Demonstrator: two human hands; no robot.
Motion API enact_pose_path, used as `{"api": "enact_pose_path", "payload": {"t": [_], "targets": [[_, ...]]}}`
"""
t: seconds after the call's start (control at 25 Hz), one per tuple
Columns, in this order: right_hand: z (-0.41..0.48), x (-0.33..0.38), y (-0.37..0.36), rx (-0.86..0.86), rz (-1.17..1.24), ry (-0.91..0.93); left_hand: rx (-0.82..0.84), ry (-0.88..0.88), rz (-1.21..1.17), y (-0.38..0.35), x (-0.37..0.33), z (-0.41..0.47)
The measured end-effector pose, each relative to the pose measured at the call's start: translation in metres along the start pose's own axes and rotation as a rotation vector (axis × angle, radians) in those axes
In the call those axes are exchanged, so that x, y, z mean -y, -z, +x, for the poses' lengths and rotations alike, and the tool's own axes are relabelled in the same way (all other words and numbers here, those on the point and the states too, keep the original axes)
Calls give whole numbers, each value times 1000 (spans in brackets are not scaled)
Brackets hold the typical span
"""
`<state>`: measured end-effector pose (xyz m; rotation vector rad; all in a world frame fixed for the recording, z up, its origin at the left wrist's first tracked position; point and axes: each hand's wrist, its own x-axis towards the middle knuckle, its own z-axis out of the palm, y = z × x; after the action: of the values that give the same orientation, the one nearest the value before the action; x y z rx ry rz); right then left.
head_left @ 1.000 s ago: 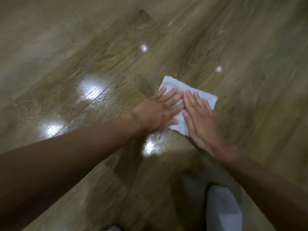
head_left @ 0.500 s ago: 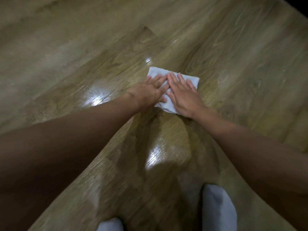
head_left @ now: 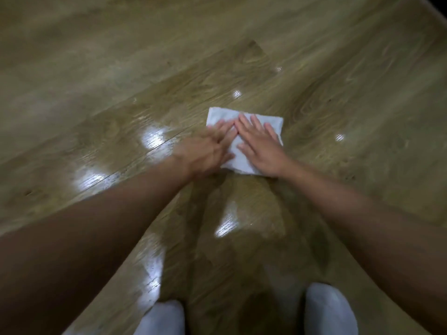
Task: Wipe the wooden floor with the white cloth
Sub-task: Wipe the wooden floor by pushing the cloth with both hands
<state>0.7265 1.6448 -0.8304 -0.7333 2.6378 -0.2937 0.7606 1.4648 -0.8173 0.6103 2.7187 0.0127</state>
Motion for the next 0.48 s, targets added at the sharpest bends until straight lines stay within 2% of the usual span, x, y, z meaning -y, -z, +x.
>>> {"api": "enact_pose_path", "payload": {"t": [0.12,0.2,0.36,0.48], "targets": [[43,2,16,30,-32,9,45,123,-79,23,17,13],[14,11,-1,-58,-110,-19,24,140,-134,10,5,-1],[-83,20,-42,-141,-197,69,-93,21,-111,-35,-54,-65],[-81,11,-42,-133,-228,145,-135,123,-145,-44,-71,-73]]}}
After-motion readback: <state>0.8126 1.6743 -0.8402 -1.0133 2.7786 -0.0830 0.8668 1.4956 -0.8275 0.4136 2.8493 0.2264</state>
